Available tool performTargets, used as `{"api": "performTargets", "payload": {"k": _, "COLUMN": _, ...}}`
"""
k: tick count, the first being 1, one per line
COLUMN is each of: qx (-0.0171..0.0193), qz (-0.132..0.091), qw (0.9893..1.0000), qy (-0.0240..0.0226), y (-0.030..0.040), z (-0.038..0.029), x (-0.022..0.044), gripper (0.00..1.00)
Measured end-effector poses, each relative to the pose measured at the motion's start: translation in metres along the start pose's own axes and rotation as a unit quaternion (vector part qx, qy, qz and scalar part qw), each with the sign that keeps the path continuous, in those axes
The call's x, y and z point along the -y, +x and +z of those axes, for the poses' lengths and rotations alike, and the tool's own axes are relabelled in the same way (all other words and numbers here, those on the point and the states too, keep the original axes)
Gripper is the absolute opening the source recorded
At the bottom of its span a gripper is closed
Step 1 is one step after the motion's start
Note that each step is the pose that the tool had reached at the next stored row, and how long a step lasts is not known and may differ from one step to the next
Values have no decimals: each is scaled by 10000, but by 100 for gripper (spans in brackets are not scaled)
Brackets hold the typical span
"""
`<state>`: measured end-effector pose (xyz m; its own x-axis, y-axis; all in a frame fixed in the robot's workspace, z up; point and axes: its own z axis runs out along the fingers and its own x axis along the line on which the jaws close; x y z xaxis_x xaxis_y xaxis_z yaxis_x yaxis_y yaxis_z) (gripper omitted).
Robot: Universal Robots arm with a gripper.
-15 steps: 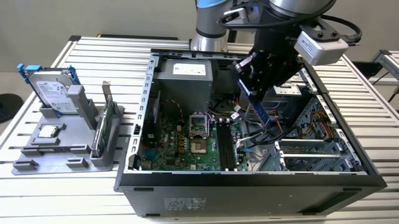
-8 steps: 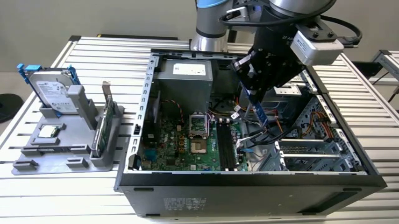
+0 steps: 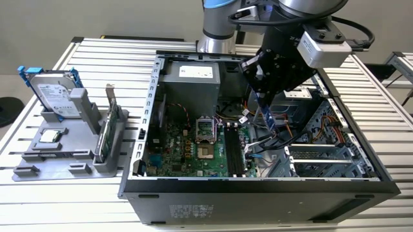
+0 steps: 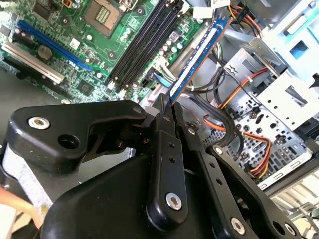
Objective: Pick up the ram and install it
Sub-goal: 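Insert the ram into the slot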
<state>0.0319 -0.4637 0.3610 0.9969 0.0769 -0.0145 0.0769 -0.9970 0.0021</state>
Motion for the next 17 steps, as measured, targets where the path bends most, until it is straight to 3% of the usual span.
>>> {"api": "performTargets", "payload": {"k": 8, "qx": 1, "qz": 315, "qw": 9995, "qy": 4, "y": 0, "z": 0, "x": 0, "gripper": 0}}
{"api": "performTargets", "payload": {"k": 17, "qx": 1, "qz": 316, "qw": 9995, "qy": 5, "y": 1, "z": 17, "x": 0, "gripper": 0}}
